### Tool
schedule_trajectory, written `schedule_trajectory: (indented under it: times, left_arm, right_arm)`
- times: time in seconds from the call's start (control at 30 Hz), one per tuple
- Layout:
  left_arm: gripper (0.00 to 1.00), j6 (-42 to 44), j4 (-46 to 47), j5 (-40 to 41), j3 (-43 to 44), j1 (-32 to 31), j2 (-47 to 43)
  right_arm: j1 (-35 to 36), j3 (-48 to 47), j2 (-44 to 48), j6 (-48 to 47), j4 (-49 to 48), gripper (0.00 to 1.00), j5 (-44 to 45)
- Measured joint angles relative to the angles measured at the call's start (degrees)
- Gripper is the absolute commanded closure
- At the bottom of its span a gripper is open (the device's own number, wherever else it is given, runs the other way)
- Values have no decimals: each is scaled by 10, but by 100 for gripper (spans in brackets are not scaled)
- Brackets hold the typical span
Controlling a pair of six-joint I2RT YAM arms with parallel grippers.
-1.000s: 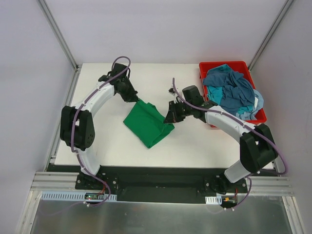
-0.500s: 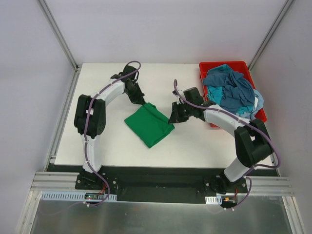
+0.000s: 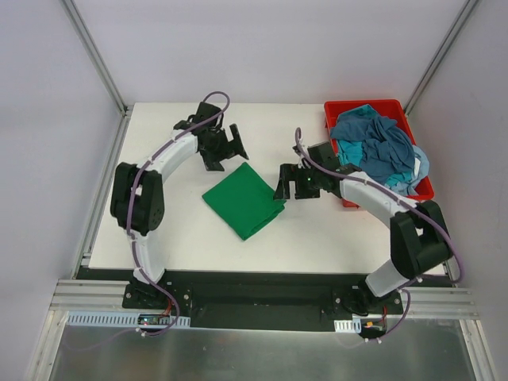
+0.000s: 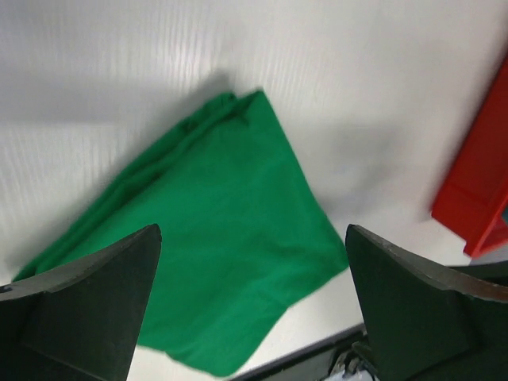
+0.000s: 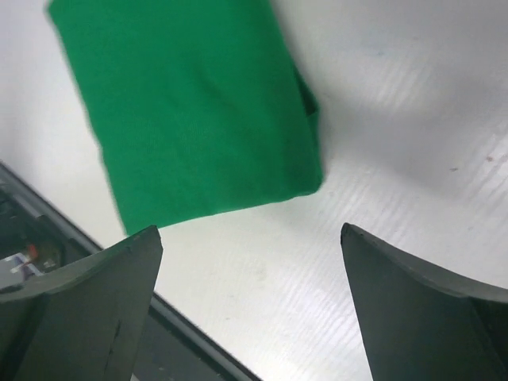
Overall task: Fold and stack the t-shirts
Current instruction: Smooth out wrinkles on the folded tshirt
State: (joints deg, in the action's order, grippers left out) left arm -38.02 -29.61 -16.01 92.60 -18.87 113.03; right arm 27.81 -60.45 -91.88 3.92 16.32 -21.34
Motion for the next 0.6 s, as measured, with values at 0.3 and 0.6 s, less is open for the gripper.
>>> schedule_trajectory:
  times: [0.3, 0.6]
  left_arm:
    - [1, 6, 11, -22, -117, -14, -104]
    - [1, 2, 35, -30, -176, -14, -50]
  right_arm:
    - [92, 26, 54, 78, -73, 4, -77]
    - [105, -17, -90, 107, -92, 4, -77]
